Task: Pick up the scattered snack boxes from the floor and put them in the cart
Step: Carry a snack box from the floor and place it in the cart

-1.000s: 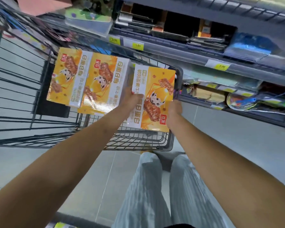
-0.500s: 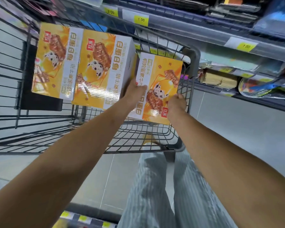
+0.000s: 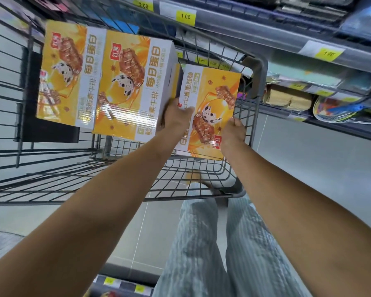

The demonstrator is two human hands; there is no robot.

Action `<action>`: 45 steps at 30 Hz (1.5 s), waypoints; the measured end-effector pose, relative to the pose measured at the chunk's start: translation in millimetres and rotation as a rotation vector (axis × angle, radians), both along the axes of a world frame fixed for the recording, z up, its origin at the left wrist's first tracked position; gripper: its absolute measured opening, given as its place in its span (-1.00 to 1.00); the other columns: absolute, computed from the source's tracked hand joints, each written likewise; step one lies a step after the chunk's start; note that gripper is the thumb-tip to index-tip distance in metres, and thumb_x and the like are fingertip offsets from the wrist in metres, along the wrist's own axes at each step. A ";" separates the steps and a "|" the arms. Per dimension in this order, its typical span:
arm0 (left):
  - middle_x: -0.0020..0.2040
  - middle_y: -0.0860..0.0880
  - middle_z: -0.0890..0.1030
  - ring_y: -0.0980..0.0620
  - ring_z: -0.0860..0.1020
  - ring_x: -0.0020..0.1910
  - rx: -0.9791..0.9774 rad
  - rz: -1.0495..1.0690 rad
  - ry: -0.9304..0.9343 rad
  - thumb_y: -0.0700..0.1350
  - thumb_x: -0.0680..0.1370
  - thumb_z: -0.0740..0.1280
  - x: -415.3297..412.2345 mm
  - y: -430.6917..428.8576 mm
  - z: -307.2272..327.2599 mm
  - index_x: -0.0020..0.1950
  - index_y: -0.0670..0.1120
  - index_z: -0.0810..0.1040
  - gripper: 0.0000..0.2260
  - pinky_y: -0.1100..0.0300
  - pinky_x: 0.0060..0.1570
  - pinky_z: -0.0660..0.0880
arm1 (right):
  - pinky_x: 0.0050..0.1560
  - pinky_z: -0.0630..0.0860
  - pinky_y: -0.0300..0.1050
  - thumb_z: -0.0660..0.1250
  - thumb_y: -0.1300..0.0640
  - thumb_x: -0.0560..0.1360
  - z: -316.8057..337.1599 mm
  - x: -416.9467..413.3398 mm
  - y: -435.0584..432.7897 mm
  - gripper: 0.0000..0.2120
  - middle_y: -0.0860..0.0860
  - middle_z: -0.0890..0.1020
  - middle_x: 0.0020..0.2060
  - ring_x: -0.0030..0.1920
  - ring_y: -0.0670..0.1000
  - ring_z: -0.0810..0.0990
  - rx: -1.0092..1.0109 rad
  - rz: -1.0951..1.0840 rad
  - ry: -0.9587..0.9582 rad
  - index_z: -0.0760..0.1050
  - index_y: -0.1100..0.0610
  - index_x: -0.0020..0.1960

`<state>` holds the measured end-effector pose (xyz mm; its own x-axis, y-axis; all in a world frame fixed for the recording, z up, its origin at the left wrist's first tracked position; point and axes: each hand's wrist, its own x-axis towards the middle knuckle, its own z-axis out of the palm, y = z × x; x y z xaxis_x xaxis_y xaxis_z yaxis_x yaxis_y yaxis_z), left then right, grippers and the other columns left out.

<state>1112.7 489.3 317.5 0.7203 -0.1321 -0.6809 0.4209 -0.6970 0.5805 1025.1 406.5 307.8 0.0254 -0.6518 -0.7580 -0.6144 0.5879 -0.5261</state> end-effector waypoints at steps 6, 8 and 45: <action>-0.35 0.01 0.41 0.07 0.35 -0.40 0.096 -0.004 0.030 -0.15 0.51 0.29 -6.4 3.5 14.5 -0.10 -0.11 0.45 -0.95 0.33 -0.52 0.20 | 0.28 0.48 0.07 0.15 0.16 0.60 15.0 -5.5 -1.2 -0.61 0.07 0.53 0.30 0.23 0.14 0.54 0.074 0.123 -0.004 0.39 0.09 0.42; -0.15 -0.08 0.59 0.13 0.39 -0.40 0.081 0.002 0.043 -0.16 0.52 0.29 -7.8 5.4 15.6 0.28 -0.19 0.47 -0.67 0.32 -0.48 0.27 | 0.27 0.49 0.05 0.17 0.19 0.59 19.9 -6.7 -1.4 -0.60 0.08 0.51 0.31 0.23 0.13 0.54 0.101 0.158 -0.009 0.38 0.10 0.42; 0.14 -0.03 0.55 0.03 0.50 0.14 -0.313 -0.736 0.075 -0.04 0.54 0.34 -524.5 -355.3 184.5 0.26 -0.06 0.47 -0.70 0.14 0.13 0.38 | 0.21 0.41 0.01 0.13 0.12 0.62 179.0 -570.6 -303.9 -0.70 0.16 0.58 0.24 0.16 0.13 0.57 0.039 -0.381 -0.512 0.40 0.14 0.32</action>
<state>588.1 134.0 502.0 0.3278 -0.7484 -0.5766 -0.0377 -0.6202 0.7836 454.5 102.6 486.8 0.1622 -0.6583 -0.7351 -0.0351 0.7406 -0.6710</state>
